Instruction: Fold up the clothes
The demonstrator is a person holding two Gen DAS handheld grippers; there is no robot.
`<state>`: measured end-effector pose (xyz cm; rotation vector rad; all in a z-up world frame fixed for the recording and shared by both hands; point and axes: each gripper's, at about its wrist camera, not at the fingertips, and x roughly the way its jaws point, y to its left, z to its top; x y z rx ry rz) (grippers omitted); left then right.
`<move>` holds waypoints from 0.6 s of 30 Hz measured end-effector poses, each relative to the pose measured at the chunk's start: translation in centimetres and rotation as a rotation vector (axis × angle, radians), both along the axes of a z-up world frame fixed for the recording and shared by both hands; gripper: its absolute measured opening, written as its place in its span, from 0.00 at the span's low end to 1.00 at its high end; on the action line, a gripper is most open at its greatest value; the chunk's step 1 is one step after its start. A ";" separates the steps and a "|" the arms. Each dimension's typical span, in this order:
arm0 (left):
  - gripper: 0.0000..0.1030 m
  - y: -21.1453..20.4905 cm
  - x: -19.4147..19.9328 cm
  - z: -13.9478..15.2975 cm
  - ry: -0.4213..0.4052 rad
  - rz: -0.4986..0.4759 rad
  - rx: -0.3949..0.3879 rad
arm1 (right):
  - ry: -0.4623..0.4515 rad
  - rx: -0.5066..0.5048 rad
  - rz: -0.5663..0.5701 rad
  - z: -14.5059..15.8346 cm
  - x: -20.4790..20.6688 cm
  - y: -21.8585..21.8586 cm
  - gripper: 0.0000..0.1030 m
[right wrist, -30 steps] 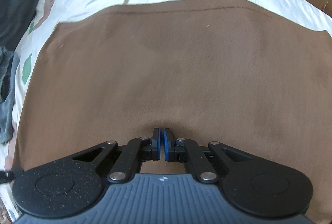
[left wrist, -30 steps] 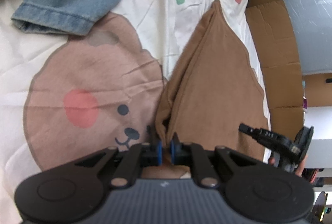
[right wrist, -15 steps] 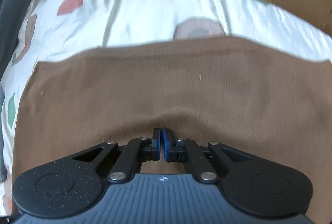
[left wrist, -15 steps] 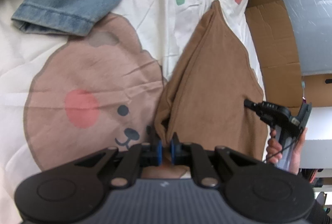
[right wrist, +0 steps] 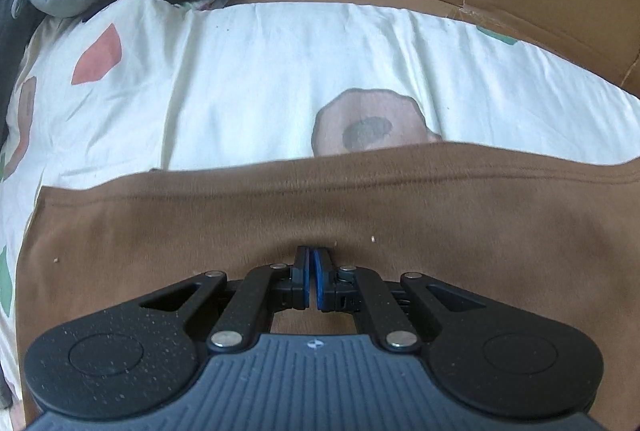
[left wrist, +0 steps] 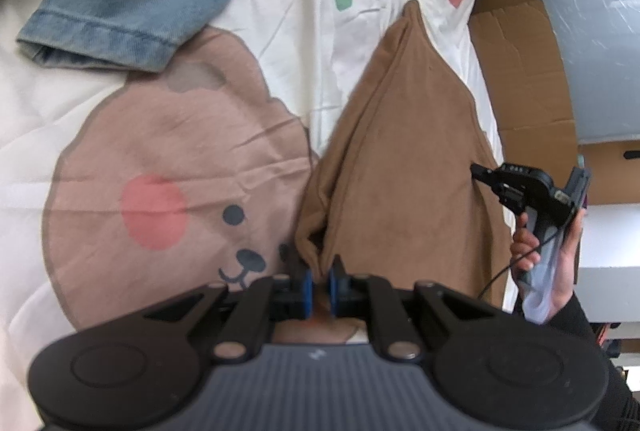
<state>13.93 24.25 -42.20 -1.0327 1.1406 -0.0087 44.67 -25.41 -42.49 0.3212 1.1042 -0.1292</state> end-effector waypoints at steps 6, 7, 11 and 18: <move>0.08 0.1 0.1 0.3 -0.008 -0.006 0.000 | -0.001 0.031 -0.015 -0.3 1.5 -0.8 0.08; 0.08 0.1 0.2 0.4 -0.012 -0.007 0.000 | 0.000 0.026 -0.007 -0.2 1.6 -0.7 0.08; 0.08 -0.2 0.2 1.8 -0.040 -0.030 0.004 | -0.013 0.011 0.045 1.1 1.4 -0.6 0.12; 0.07 -0.6 0.8 4.3 -0.094 -0.022 0.029 | -0.056 -0.014 0.136 4.3 -0.5 -0.4 0.48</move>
